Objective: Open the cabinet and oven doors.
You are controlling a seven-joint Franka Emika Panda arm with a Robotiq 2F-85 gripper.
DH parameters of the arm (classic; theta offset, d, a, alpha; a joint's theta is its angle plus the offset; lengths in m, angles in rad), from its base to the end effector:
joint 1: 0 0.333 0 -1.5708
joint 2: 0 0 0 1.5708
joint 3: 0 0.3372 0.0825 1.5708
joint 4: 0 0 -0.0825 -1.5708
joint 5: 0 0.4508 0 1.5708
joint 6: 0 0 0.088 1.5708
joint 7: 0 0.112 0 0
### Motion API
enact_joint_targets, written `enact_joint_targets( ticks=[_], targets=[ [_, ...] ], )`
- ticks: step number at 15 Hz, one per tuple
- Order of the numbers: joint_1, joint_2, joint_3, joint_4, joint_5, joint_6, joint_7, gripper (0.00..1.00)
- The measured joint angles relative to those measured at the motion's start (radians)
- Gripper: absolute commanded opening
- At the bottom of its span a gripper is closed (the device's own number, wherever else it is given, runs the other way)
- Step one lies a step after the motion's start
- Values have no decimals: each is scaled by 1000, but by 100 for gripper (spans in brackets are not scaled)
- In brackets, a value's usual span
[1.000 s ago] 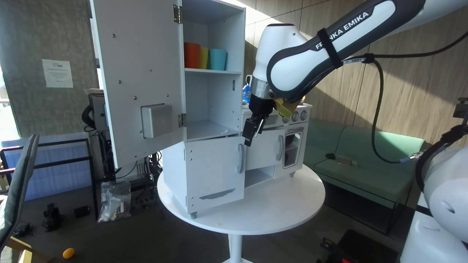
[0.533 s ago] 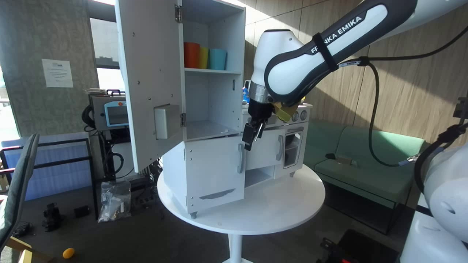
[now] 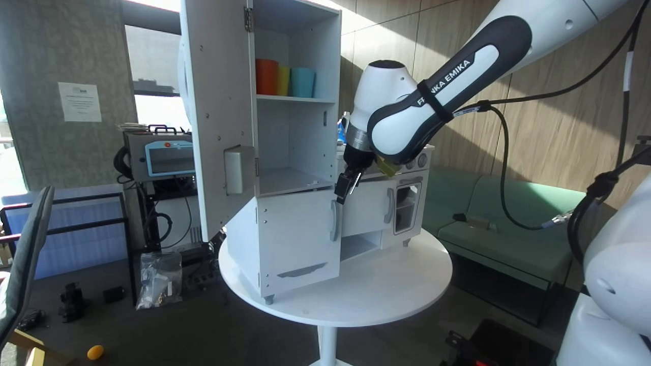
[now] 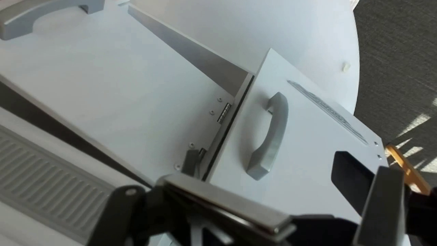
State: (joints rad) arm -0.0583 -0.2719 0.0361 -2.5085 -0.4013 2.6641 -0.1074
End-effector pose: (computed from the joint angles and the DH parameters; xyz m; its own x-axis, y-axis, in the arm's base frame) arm 0.5197 -0.0012 0.3991 0.8459 0.4269 0.3197 0.3122 -0.8823 0.3523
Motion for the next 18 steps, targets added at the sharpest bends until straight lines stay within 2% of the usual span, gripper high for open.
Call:
enact_joint_targets(
  ticks=[3,13,18],
  targets=[
    [-17,27,0,27,-21,33,3,100],
    [-4,147,0,74,-29,110,-109,100],
    [5,165,1,79,-66,83,-122,100]
  ],
)
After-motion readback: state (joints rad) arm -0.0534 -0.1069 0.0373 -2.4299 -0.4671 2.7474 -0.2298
